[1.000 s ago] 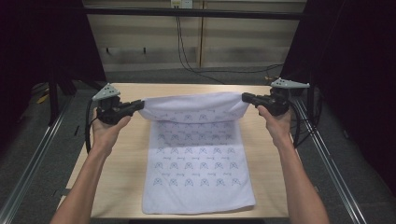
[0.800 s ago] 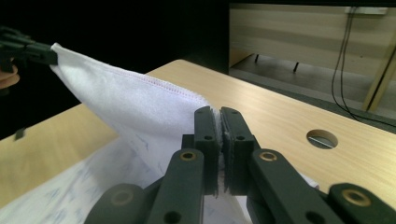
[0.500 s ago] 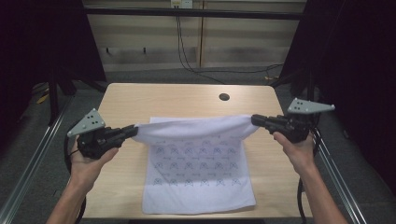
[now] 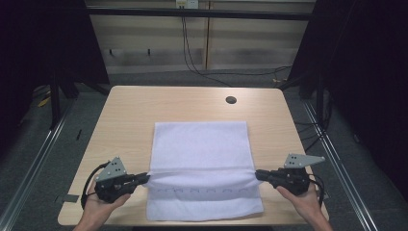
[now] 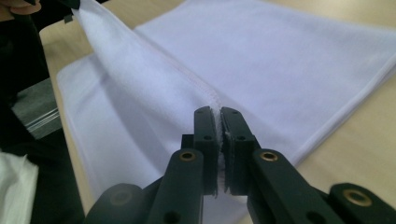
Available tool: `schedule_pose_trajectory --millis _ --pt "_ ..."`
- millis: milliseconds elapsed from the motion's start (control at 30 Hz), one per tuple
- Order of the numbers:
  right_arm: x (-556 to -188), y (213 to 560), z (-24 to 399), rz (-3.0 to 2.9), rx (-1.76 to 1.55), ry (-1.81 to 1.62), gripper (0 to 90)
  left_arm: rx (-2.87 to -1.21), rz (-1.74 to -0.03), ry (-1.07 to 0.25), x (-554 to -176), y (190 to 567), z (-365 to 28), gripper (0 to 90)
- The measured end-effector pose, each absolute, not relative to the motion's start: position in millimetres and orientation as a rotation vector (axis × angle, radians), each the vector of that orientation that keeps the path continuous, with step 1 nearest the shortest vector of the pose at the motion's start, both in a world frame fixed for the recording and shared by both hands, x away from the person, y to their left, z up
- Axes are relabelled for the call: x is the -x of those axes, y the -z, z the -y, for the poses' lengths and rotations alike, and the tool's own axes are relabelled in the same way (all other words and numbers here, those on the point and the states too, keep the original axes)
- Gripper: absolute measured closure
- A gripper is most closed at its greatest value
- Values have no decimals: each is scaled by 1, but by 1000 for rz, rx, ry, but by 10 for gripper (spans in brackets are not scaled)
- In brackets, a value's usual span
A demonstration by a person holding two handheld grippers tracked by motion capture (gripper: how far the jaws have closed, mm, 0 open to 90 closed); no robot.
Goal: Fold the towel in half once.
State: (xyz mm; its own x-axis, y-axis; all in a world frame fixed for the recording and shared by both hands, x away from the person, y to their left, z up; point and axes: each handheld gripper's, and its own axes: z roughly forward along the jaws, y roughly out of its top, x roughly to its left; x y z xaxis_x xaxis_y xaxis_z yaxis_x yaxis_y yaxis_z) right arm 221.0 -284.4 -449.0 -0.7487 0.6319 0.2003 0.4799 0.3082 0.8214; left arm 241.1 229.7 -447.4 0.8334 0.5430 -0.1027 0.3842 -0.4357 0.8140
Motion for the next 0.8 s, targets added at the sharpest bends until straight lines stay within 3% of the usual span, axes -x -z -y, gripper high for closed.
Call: schedule_pose_trajectory --millis 233,400,600,800 --pt "-196 466 285 -2568 -1024 -1373 818 -2180 -682 -163 -223 470 -227 833" --pt "-184 470 284 -2649 -1006 -1316 734 -2218 -651 -123 -205 472 -227 775" --pt "-172 466 289 -2660 -989 -1334 717 -2182 -610 -112 -198 462 -233 676" --pt "-187 461 287 -2578 -1026 -1362 685 -2130 -605 -118 -203 451 -241 618"
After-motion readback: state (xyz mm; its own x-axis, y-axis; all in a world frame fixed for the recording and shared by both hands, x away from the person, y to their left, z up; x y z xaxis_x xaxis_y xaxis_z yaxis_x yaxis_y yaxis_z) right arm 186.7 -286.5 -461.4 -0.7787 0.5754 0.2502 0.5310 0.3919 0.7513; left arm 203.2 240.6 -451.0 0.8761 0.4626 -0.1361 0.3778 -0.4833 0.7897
